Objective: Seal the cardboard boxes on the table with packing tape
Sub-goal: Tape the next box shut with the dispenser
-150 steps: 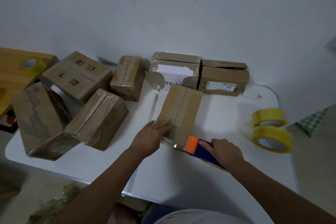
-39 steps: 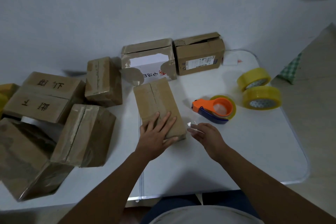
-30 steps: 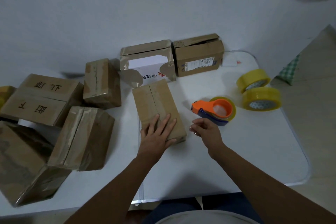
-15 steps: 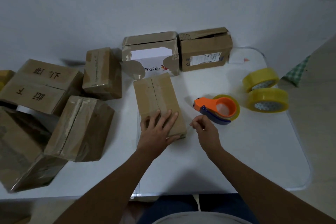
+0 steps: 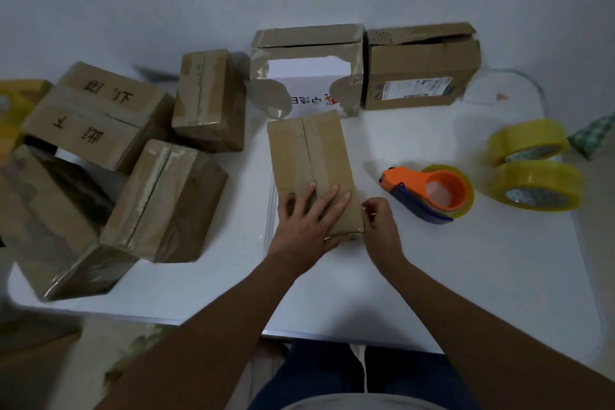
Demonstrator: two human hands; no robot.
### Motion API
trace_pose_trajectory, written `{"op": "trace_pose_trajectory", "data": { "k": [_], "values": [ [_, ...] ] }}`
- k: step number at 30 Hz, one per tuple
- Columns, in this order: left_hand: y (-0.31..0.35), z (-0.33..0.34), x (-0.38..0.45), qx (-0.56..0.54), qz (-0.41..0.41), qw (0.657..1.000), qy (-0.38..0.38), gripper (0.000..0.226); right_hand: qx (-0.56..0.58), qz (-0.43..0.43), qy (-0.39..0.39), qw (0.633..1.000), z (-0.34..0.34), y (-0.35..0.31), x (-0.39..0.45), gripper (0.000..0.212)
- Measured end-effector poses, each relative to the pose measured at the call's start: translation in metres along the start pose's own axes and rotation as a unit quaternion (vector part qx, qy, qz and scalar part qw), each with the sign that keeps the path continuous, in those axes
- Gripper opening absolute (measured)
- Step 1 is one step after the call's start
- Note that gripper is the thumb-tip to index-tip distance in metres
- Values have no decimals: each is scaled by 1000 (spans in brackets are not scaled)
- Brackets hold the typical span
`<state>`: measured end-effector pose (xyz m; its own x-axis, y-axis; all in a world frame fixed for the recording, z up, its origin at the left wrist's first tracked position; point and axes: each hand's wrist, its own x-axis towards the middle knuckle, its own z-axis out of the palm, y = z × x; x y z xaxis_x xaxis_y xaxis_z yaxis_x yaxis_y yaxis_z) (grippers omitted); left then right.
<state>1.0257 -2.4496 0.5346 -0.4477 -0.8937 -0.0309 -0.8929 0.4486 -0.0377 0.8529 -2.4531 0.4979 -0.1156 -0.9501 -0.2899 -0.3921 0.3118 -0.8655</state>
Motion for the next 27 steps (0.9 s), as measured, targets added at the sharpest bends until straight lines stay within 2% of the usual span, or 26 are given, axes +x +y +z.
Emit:
{"op": "trace_pose_trajectory", "data": {
  "k": [5, 8, 10, 13, 18, 24, 27],
  "values": [
    [0, 0, 1, -5, -3, 1000, -7, 76, -117, 2, -86, 989, -8, 1, 10, 24],
    [-1, 0, 1, -3, -4, 1000, -3, 76, -131, -8, -58, 990, -22, 2, -5, 25],
    [-2, 0, 1, -7, 0, 1000, 1, 76, -131, -34, -72, 988, -34, 2, -19, 23],
    [-3, 2, 1, -4, 5, 1000, 4, 77, -216, -114, -155, 957, -49, -8, -22, 20],
    [-4, 3, 3, -5, 7, 1000, 0, 76, -344, -167, -184, 906, -55, -32, -4, 24],
    [-2, 1, 3, 5, 7, 1000, 2, 79, -444, -124, -166, 872, -37, -37, -11, 26],
    [-1, -1, 3, -3, 7, 1000, -6, 78, -453, -90, -149, 874, -28, -37, -19, 33]
  ]
}}
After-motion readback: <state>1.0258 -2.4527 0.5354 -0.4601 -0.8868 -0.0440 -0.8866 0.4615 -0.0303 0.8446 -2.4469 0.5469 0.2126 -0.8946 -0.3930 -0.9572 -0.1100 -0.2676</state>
